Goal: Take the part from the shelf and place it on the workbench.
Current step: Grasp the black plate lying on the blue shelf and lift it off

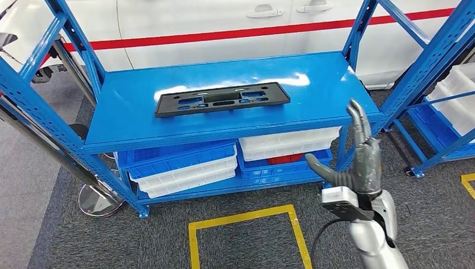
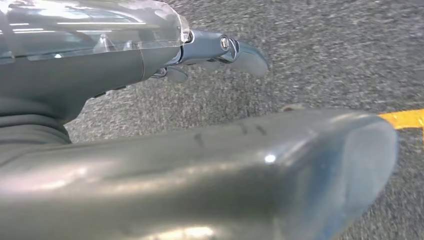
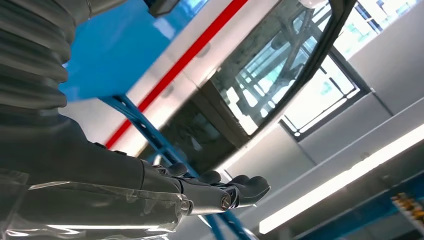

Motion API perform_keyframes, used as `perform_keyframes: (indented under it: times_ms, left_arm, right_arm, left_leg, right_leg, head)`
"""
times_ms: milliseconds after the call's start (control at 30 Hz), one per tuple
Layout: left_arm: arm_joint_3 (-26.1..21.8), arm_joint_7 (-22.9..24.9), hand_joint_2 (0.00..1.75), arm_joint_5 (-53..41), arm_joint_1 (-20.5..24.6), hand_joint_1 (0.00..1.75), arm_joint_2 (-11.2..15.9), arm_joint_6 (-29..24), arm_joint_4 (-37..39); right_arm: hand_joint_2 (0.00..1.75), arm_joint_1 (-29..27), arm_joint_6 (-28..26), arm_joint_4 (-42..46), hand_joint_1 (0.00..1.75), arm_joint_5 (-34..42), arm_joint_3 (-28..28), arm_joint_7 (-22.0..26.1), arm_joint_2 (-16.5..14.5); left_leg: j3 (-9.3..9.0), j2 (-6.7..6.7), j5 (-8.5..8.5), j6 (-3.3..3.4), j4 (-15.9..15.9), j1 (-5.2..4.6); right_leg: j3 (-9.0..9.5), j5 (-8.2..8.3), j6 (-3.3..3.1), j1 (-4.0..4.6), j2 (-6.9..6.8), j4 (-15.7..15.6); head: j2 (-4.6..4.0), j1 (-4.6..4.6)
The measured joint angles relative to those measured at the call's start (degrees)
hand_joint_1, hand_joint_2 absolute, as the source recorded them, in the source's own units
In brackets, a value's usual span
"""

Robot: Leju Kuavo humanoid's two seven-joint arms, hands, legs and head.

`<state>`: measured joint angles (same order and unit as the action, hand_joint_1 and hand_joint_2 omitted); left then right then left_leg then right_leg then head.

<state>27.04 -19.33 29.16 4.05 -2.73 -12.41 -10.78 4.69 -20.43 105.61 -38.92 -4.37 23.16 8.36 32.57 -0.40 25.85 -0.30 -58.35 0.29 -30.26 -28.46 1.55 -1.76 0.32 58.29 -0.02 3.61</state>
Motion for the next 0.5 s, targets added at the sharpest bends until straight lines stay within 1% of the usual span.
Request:
perform_keyframes:
  times_ms: [100, 167, 233, 333, 400, 433, 467, 500]
  left_arm:
    - [0.8, -0.3, 0.0, -0.9, 0.6, 0.0, -0.1, -0.6, 0.0]
    - [1.4, -0.7, 0.0, -1.4, 1.2, 0.0, -0.1, -1.4, 0.0]
    - [1.7, -1.2, 0.0, -1.8, 1.7, 0.0, -0.2, -2.0, 0.0]
    - [2.2, -1.1, 0.0, -2.0, 2.2, 0.0, -0.2, -1.1, 0.0]
    - [2.5, -0.7, 0.0, -1.8, 2.4, 0.0, -0.2, 0.9, 0.0]
    - [2.6, -0.4, 0.0, -1.6, 2.4, 0.0, -0.2, 1.8, 0.0]
    - [2.6, -0.2, 0.0, -1.4, 2.5, 0.0, -0.3, 2.6, 0.0]
    - [2.6, 0.0, 0.0, -1.2, 2.5, 0.0, -0.4, 3.1, 0.0]
  right_arm:
    - [1.75, 5.3, -5.6, -6.1, 0.0, -10.8, -6.3, -2.1, -1.1]
    - [1.75, 8.8, -8.9, -11.0, 0.0, -17.2, -10.6, -3.8, -2.9]
    - [1.75, 11.6, -10.4, -15.0, 0.0, -19.8, -14.1, -5.0, -4.9]
    - [1.75, 14.6, -10.1, -20.1, 0.0, -21.6, -18.1, -6.9, -8.0]
    - [1.75, 15.9, -8.5, -22.5, 0.0, -22.5, -19.8, -8.0, -9.7]
    - [1.75, 16.3, -7.6, -23.1, 0.0, -22.7, -20.3, -8.3, -10.3]
    - [1.75, 16.6, -6.7, -23.7, 0.0, -22.7, -20.8, -8.6, -11.0]
    - [1.75, 16.9, -6.1, -24.1, 0.0, -22.7, -21.1, -8.7, -11.5]
  left_leg:
    - [0.0, 0.01, -0.04, 0.01, 0.0, 0.01]
    - [-0.03, 0.03, -0.06, 0.0, 0.0, 0.01]
    - [-0.03, 0.01, -0.07, 0.0, 0.0, 0.03]
    - [0.02, -0.03, -0.02, 0.04, -0.1, 0.0]
    - [0.12, -0.04, 0.04, 0.44, -0.2, -0.11]
    - [0.04, -0.03, -0.08, 0.75, 0.1, -0.16]
    - [-0.28, 0.05, -0.41, 1.06, 0.8, -0.01]
    - [-0.69, 0.14, -0.79, 1.3, 1.7, 0.16]
  right_leg:
    - [0.01, 0.03, 0.0, 0.01, 0.02, 0.0]
    - [0.0, 0.05, -0.01, 0.02, 0.04, 0.0]
    - [0.0, 0.05, -0.01, 0.03, 0.0, 0.0]
    - [-0.01, 0.09, 0.04, -0.03, -0.02, -0.1]
    - [0.04, 0.26, 0.3, -0.27, -0.04, -0.4]
    - [0.17, 0.41, 0.53, -0.29, -0.03, -0.8]
    - [0.23, 0.39, 0.66, -0.29, -0.08, -0.8]
    - [-0.03, 0.01, 0.73, -0.21, -0.12, -0.2]
  head:
    - [0.0, 0.0]
    - [0.0, 0.0]
    - [0.0, 0.0]
    - [0.0, 0.01]
    - [0.0, 0.01]
    - [0.0, 0.01]
    - [0.0, 0.01]
    - [0.0, 0.01]
